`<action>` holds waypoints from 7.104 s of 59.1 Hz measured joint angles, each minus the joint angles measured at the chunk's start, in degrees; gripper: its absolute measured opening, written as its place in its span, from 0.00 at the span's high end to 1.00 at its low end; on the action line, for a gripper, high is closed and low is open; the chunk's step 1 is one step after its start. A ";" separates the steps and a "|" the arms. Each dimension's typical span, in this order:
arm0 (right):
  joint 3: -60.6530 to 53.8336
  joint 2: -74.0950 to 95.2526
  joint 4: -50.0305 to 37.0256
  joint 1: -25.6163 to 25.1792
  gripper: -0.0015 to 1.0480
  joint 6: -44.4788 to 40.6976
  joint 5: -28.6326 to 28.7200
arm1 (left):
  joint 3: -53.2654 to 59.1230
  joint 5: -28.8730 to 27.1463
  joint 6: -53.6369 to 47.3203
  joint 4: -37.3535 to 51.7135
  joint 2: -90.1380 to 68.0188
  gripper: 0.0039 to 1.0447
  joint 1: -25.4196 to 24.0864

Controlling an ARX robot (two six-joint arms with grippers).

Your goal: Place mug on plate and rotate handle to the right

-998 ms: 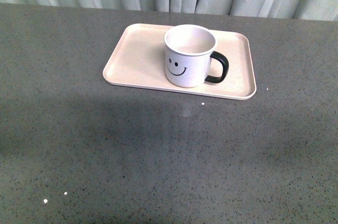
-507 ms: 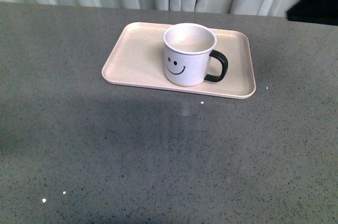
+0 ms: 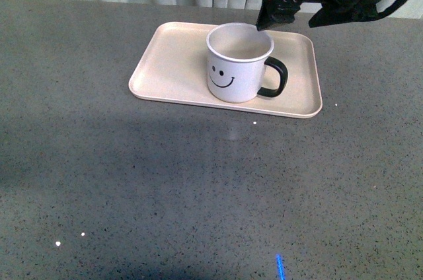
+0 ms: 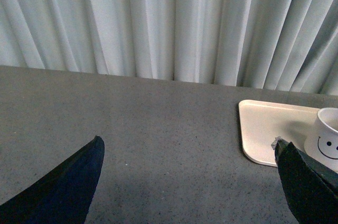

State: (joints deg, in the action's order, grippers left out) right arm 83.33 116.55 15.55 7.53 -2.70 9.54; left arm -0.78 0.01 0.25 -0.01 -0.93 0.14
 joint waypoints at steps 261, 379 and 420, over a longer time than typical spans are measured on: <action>10.67 -3.13 -0.57 -5.68 0.11 -32.76 30.82 | 0.00 0.00 -0.02 0.00 0.00 0.09 0.00; -82.25 -86.66 -44.98 -7.54 0.98 2.10 -9.55 | 0.00 0.00 -0.02 0.00 0.00 0.09 0.00; -82.25 -104.52 -27.67 -7.54 0.98 2.10 -9.55 | 0.00 0.00 -0.02 0.00 0.00 0.09 0.00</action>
State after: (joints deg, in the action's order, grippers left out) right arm 1.08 12.03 -12.12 -0.01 -0.60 -0.01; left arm -0.78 0.01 0.23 -0.01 -0.93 0.14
